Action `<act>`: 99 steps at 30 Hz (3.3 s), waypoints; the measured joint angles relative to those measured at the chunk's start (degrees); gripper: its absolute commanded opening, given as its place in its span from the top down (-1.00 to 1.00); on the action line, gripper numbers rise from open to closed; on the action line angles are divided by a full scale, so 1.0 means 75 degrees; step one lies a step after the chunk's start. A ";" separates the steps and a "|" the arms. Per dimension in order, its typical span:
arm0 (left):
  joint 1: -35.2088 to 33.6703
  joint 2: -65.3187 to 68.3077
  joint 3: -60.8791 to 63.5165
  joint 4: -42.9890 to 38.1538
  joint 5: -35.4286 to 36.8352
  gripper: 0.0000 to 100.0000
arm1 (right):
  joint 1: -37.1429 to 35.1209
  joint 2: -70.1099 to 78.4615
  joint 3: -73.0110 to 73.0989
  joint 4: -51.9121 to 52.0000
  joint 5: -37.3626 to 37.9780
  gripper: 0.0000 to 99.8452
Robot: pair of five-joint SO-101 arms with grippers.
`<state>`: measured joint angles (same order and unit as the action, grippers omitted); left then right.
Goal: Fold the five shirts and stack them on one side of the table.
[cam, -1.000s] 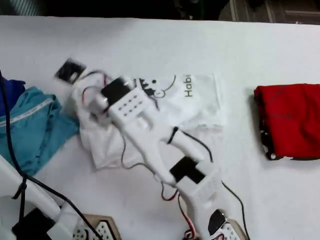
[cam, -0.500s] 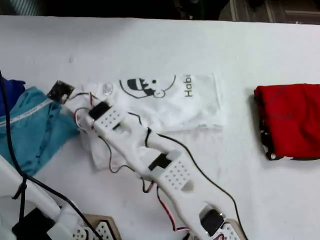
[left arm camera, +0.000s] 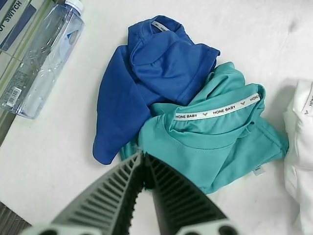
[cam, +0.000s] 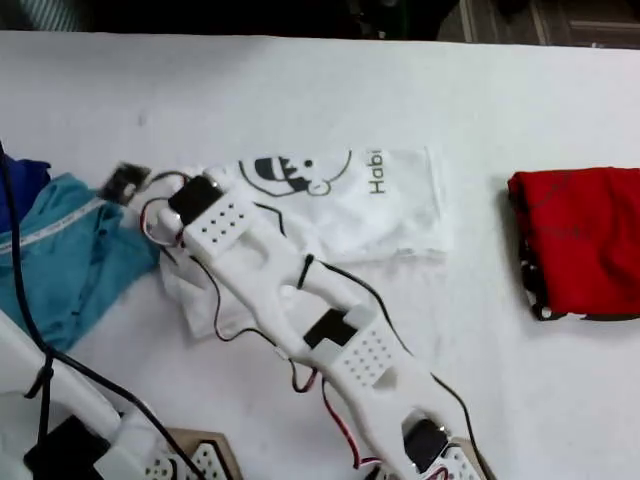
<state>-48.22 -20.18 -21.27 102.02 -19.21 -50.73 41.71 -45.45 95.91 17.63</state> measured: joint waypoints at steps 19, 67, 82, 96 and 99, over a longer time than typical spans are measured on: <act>0.0000 0.0000 0.0000 0.0000 0.0000 0.94 | -0.0985 -0.1981 0.4431 -0.0692 0.0785 0.35; 0.0000 0.0000 0.0574 0.0000 0.0000 0.94 | 0.1606 0.2508 -0.2977 -0.1911 0.0785 0.14; 0.0000 0.0000 0.0574 0.0000 0.0000 0.94 | 0.1407 0.2813 -0.6048 0.0281 0.0774 0.94; 0.0000 0.0000 0.0574 0.0000 0.0000 0.94 | 0.0832 0.2004 -0.3493 -0.0785 0.0785 0.96; 0.0000 0.0000 0.0621 0.0000 0.0000 0.94 | 0.0844 0.2344 -0.3470 -0.2368 0.0785 0.96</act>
<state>-48.22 -20.18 -16.62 102.02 -19.21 -44.40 59.30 -71.47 78.15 23.52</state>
